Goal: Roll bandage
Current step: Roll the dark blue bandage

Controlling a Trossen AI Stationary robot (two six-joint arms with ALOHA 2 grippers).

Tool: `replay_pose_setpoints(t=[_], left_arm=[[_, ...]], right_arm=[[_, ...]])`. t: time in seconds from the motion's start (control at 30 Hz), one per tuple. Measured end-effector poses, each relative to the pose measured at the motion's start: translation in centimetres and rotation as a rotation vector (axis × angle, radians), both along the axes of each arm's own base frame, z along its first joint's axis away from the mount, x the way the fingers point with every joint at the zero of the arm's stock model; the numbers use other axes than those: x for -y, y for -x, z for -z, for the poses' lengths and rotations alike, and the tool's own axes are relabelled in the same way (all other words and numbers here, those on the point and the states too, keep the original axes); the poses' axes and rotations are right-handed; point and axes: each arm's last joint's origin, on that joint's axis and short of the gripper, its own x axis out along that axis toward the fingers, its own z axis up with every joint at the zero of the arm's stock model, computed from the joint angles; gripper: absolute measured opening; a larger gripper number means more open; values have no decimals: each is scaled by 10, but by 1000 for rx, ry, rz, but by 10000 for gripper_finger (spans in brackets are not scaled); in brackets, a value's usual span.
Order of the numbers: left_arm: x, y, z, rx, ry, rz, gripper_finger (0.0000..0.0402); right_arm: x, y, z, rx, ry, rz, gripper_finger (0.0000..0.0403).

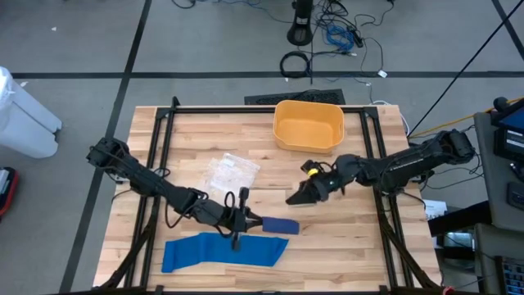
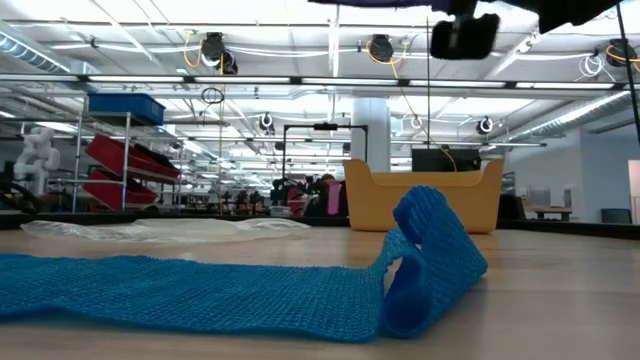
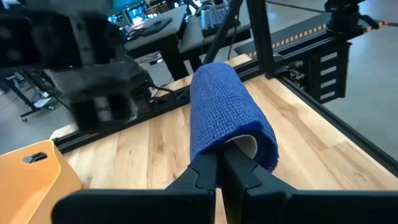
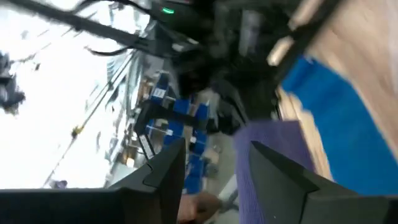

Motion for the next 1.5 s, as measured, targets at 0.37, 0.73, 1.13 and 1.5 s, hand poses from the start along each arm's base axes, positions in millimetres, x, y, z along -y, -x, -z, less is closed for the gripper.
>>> replay_pose_setpoints(t=[0.37,0.73,1.13,1.5], left_arm=[[7,3,-14,110,180,-45,5],[-3,-1,-25,186,513,-128,5],[-7,-3,-24,179,528,-154,5],[-7,-3,-21,161,469,-161,5]], right_arm=[[-26,32,-10,265,734,-24,162],[-69,31,16,123,1046,246,162],[-82,3,34,197,1019,418,161],[-84,1,33,252,1045,441,10]])
